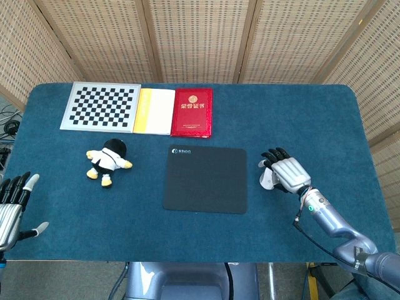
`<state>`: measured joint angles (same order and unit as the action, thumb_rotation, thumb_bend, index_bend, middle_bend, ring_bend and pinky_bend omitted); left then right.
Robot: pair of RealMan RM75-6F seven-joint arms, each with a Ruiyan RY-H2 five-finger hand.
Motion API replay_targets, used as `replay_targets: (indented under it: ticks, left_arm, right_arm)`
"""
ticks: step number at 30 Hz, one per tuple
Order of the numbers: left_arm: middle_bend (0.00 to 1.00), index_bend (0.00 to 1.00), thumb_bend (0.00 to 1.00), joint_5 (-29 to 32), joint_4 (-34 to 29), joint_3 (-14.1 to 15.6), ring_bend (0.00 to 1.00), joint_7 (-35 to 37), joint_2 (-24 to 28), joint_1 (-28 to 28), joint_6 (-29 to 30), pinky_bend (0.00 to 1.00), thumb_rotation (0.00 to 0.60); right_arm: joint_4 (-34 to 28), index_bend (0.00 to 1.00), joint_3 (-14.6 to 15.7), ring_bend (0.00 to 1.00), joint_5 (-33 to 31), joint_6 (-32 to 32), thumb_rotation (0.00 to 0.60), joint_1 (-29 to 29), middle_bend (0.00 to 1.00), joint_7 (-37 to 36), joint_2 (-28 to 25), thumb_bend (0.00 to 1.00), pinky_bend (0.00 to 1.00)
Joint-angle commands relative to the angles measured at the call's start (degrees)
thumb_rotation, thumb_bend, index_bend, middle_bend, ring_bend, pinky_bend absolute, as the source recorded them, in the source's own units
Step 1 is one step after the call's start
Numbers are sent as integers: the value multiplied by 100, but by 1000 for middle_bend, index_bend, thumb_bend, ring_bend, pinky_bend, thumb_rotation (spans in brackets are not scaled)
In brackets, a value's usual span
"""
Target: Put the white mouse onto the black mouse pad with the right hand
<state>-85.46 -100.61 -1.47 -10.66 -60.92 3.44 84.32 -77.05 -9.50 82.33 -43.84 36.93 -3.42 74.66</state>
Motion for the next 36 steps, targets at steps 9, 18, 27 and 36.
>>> replay_targets:
  ticks: [9,18,27,36]
  left_arm:
    - [0,0,0,187,4,-60,0,-97,-52,36,-42,0,600]
    - [0,0,0,230,8,-62,0,-138,-76,59,-68,0,600]
    - [0,0,0,230,1,-65,0,-73,-59,35,0,0,600]
    - [0,0,0,205,-7,-46,0,-95,-67,35,14,0,600]
  right_arm:
    - [506,248,157,0,-297,238,600,225,133,223,503,1000,0]
    - [749,248,209,0,-473,314,600,353,133,486,731,1000,0]
    - [1054,248,392,0,-862,572,600,362,164,1038,686,1000,0]
    - [1012,369,564,22,-1161,590,600,253,316,1520,323,1000,0]
